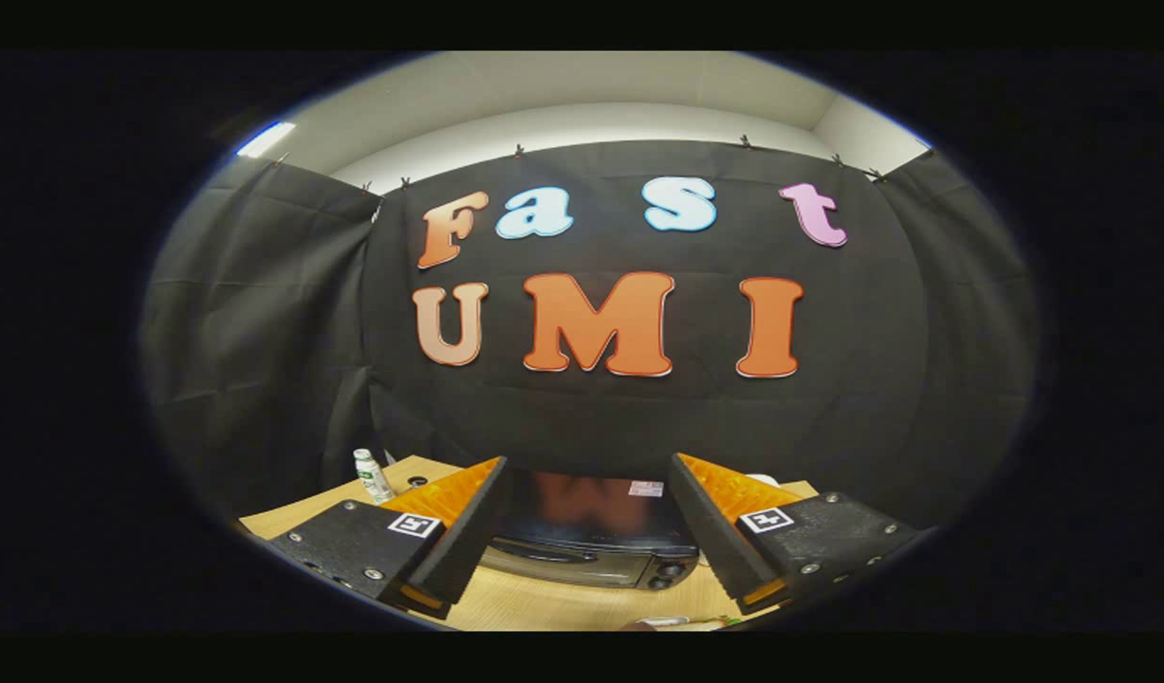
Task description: Open the toaster oven, put the food inside, and close the toaster oven door.
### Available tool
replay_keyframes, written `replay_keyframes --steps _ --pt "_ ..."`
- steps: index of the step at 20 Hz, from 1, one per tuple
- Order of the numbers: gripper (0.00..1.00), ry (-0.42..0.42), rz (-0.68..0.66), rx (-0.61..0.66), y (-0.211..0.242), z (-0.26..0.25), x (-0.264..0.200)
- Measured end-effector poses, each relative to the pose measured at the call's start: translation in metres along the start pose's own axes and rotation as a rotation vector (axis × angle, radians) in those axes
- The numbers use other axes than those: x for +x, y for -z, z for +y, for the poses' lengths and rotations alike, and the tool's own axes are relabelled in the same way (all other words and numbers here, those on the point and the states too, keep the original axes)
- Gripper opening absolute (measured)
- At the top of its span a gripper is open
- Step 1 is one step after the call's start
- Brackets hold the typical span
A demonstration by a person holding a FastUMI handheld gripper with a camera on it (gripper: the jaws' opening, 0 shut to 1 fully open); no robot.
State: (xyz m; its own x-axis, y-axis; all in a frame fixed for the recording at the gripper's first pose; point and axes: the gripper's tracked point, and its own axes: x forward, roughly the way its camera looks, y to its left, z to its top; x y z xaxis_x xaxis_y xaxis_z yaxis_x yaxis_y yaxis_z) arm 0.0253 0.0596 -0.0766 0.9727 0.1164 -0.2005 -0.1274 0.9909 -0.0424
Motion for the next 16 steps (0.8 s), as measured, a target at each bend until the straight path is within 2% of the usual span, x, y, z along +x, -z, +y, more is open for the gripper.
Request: replay_keyframes --steps 7,12,16 --pt "0.99 -0.012 0.062 0.002 0.041 0.011 0.019" --pt "0.98 -0.030 0.192 -0.061 0.107 0.026 0.041" --pt "0.96 -0.052 0.275 -0.041 0.144 0.043 0.059"
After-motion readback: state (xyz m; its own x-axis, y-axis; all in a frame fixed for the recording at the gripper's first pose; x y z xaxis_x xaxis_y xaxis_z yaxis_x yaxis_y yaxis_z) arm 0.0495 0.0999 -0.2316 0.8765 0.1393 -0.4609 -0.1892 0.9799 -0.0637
